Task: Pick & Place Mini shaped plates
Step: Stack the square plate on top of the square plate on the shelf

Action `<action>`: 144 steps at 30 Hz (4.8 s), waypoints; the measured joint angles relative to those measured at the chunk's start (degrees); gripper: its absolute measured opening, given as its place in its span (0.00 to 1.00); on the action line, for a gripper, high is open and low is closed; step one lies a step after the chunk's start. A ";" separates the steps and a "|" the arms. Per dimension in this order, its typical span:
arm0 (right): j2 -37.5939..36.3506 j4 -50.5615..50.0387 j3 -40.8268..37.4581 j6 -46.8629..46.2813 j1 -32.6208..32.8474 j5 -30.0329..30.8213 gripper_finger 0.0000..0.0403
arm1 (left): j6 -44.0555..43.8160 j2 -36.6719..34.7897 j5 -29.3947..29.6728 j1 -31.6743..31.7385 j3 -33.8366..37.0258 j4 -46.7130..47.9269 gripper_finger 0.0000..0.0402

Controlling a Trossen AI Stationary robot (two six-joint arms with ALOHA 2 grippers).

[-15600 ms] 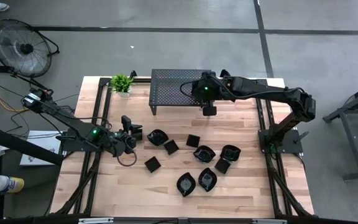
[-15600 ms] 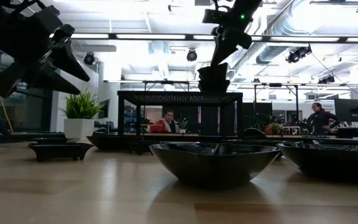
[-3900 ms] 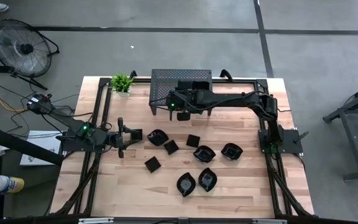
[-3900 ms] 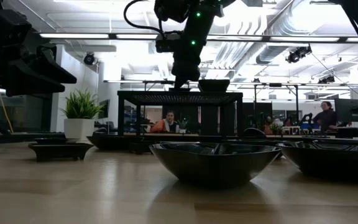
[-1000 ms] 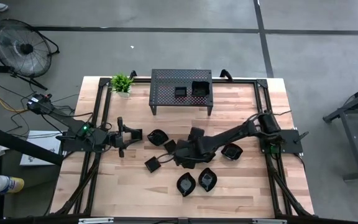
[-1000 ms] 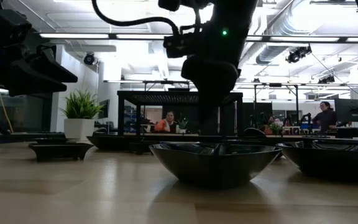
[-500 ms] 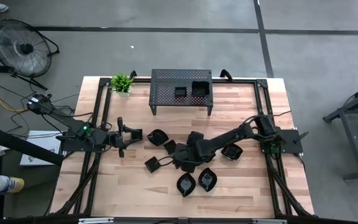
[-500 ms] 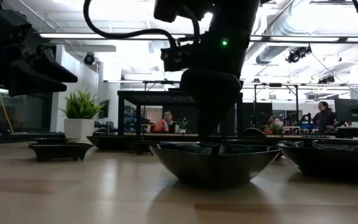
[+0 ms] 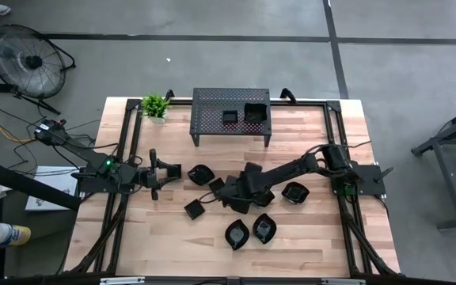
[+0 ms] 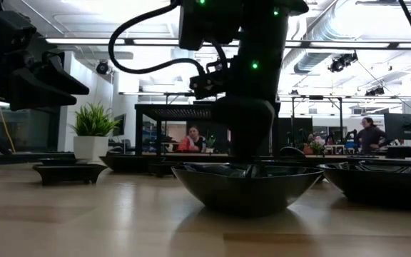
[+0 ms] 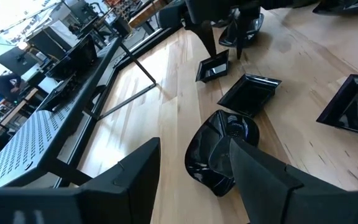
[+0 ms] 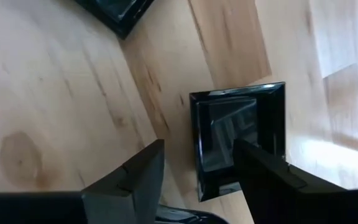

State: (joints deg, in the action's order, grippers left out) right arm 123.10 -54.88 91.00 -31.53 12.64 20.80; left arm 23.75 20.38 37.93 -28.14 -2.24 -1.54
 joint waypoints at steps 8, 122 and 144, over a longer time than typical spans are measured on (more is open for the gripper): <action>-0.01 0.81 -0.69 4.71 0.00 0.12 0.41 | 0.00 -0.02 0.00 0.00 0.00 0.00 0.47; -1.72 -0.45 20.09 48.00 -4.87 21.61 0.02 | 0.00 0.00 -0.01 0.00 0.07 -0.02 0.47; -2.77 -1.52 20.09 50.57 -13.14 23.72 0.02 | -0.01 -0.02 0.00 -0.01 0.07 0.00 0.47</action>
State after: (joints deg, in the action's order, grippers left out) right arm 120.33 -56.40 111.09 19.04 -0.49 44.52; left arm 23.74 20.36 37.93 -28.15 -2.17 -1.54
